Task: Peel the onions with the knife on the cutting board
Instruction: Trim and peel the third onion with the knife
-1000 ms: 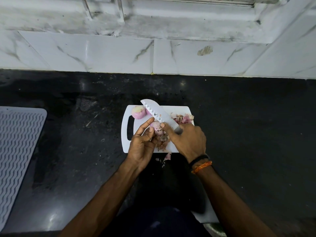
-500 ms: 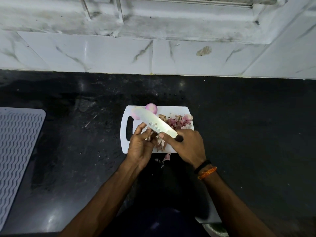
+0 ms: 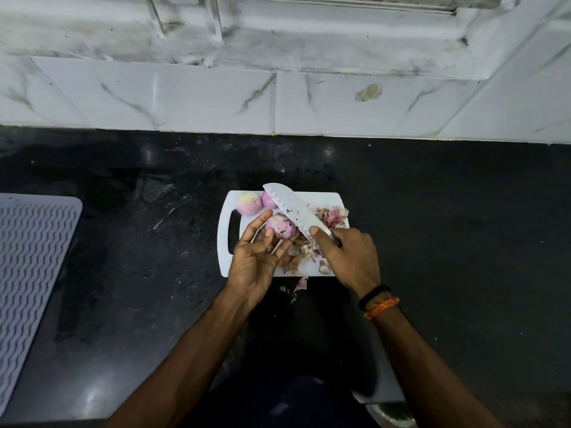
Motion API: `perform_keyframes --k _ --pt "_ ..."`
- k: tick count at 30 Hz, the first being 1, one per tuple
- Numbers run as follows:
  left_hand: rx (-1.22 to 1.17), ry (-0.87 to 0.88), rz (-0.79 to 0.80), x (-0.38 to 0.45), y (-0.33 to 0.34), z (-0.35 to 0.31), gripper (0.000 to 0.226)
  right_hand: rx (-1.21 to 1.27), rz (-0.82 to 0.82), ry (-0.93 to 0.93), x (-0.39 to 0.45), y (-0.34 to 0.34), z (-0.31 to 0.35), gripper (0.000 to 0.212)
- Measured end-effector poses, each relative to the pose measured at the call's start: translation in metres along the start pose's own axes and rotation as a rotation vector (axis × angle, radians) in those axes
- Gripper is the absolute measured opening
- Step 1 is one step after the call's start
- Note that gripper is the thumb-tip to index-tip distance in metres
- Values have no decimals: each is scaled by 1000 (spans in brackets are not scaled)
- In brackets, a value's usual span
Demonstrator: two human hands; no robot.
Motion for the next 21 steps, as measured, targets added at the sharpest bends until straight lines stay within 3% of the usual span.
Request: perform_keyframes --k 2,13,21 --pt "-3 11 6 2 0 -1 59 16 11 23 1 2 0 71" --pt "-15 30 -15 4 -5 0 47 -180 -93 -138 -13 -4 26 52" --pt "10 39 -41 5 -9 1 41 -100 -144 -167 -14 -13 26 52"
Point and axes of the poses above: each hand's wrist, its own x-axis towards the middle knuckle, its own y-axis out of the palm, z = x × y, the point moved 8 cm from there along x, towards the middle knuckle, and after that the axes turned 11 degrees about -x, right-handed, at the moved point
